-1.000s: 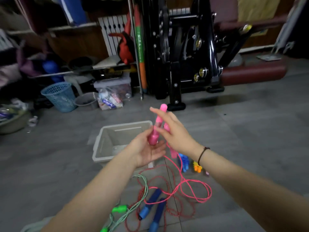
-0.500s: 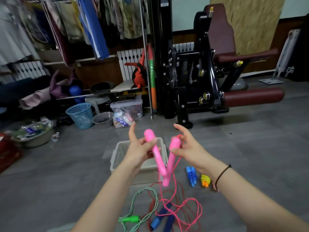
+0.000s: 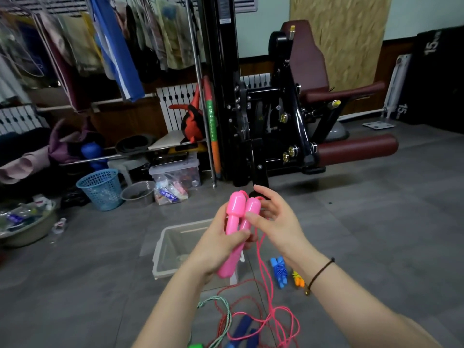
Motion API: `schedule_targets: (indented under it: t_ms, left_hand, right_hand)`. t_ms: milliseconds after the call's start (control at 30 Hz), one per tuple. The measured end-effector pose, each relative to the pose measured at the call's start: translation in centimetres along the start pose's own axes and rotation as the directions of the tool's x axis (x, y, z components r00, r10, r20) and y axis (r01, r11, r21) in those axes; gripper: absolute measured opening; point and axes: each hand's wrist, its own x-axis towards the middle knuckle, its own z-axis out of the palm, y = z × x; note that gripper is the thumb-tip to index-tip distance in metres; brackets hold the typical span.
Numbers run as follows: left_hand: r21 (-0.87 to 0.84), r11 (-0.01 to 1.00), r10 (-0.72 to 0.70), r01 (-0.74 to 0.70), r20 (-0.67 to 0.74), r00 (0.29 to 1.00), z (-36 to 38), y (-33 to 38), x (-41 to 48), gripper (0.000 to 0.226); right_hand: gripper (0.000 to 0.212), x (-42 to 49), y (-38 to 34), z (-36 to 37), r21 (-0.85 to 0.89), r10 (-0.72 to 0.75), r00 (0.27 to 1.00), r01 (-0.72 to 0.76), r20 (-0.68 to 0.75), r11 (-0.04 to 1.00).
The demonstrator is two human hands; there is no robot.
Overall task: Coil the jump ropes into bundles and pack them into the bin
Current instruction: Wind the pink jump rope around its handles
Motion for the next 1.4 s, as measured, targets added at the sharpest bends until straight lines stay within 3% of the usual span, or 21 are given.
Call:
schedule_targets:
  t_ms: [100, 200, 300, 433, 633, 733, 1033, 1167, 1333, 1400]
  left_hand:
    - [-0.037, 0.996, -0.073, 0.075, 0.048, 0.996, -0.7, -0.1, 0.0, 0.035]
    - [-0.079, 0.985, -0.136, 0.152, 0.177, 0.975, -0.9, 0.0, -0.5, 0.019]
    - [-0.146, 0.962, -0.196, 0.232, 0.225, 0.954, -0.5, -0.1, -1.1, 0.026]
    - [-0.099, 0.948, -0.272, 0.302, 0.238, 0.932, 0.0, -0.5, -1.5, 0.038]
    - [0.054, 0.929, -0.365, 0.366, 0.301, 0.881, 0.9, -0.5, -2.4, 0.026]
    - [0.088, 0.920, -0.390, 0.382, 0.301, 0.870, 1.0, -0.6, -2.6, 0.027]
    - [0.112, 0.860, -0.507, 0.497, 0.284, 0.814, 0.6, -0.8, -3.2, 0.031]
    - [-0.005, 0.854, -0.496, 0.521, 0.300, 0.815, 0.6, -0.9, -3.3, 0.037]
    - [-0.192, 0.874, -0.387, 0.446, 0.280, 0.879, 0.9, -1.4, -3.5, 0.032]
    - [-0.255, 0.870, -0.352, 0.421, 0.277, 0.894, 1.2, -1.5, -3.4, 0.030]
  right_hand:
    - [0.057, -0.4, 0.0, -0.3, -0.018, -0.011, 1.000, 0.012, 0.016, 1.000]
    - [0.053, -0.6, -0.2, -0.8, 0.091, 0.023, 0.992, -0.035, 0.127, 0.995]
    - [0.048, -0.7, -0.3, -0.9, 0.154, 0.140, 0.961, -0.180, 0.238, 0.972]
    - [0.036, -1.3, -0.4, -0.5, 0.150, 0.291, 0.927, -0.331, 0.238, 0.932]
    - [0.035, -1.3, 0.2, -0.5, 0.217, 0.343, 0.903, -0.400, 0.259, 0.890]
    - [0.027, -1.7, 0.4, -0.3, 0.210, 0.338, 0.892, -0.408, 0.299, 0.889]
    - [0.030, -2.6, 0.5, 0.3, 0.093, 0.350, 0.874, -0.401, 0.337, 0.911]
    - [0.030, -2.6, 0.2, 0.3, 0.095, 0.300, 0.900, -0.344, 0.315, 0.934]
    - [0.027, -1.7, -0.6, -0.5, 0.278, 0.235, 0.964, -0.261, 0.121, 0.925]
    - [0.028, -1.5, -0.9, -1.0, 0.290, 0.202, 0.973, -0.225, 0.107, 0.930]
